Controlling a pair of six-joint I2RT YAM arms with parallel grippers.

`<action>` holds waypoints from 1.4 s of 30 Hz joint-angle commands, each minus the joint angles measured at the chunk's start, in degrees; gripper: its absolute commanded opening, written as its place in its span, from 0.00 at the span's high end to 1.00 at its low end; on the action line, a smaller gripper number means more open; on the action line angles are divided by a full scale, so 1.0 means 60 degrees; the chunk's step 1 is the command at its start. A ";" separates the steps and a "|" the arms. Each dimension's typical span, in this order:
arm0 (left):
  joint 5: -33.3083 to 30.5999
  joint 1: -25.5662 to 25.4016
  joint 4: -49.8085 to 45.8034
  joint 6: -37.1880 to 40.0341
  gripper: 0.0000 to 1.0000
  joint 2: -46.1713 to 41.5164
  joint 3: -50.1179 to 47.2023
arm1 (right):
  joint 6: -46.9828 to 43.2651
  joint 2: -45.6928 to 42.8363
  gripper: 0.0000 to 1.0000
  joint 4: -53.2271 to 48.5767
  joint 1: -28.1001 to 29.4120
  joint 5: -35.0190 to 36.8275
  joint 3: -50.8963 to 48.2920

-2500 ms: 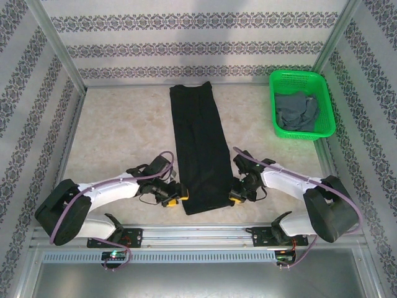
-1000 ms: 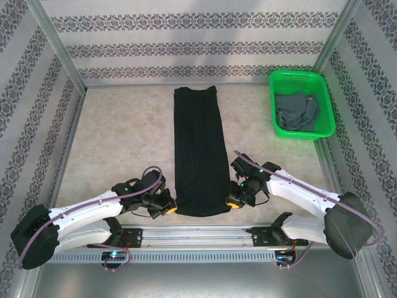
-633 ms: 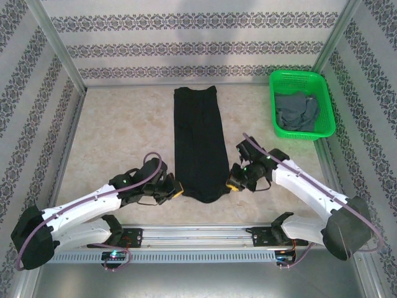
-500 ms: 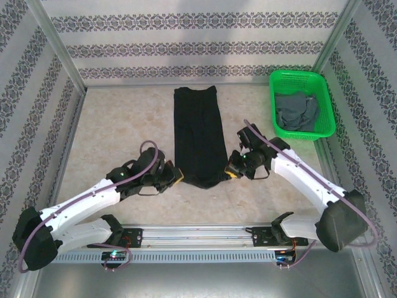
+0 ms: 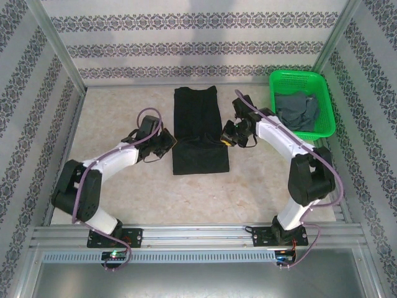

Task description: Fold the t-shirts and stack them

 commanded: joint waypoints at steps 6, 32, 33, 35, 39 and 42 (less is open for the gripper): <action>0.0736 0.0647 0.0736 0.1016 1.00 0.1395 0.1556 | -0.0375 0.1658 1.00 0.0399 -0.0286 -0.0078 0.1671; 0.0874 0.1227 -0.0419 0.0672 0.42 0.0673 0.0426 | -0.1234 0.1637 0.46 0.0040 -0.1070 -0.0016 0.1820; 0.1008 0.1045 -0.0340 0.0423 0.42 0.0457 0.0068 | -0.0951 0.1181 0.46 0.0311 -0.1034 -0.0073 0.1136; 0.1139 0.0643 -0.0231 0.0020 0.42 0.0202 -0.0420 | -0.0378 0.0443 0.46 0.0870 -0.0898 -0.0195 -0.0253; 0.1199 0.0129 0.0355 -0.1057 0.41 0.0140 -0.1266 | 0.0767 -0.0557 0.46 0.1835 -0.0537 -0.0259 -0.2272; 0.1033 0.0102 0.0493 -0.1391 0.40 0.0121 -0.1539 | 0.1429 -0.0593 0.45 0.2549 -0.0446 -0.0630 -0.3031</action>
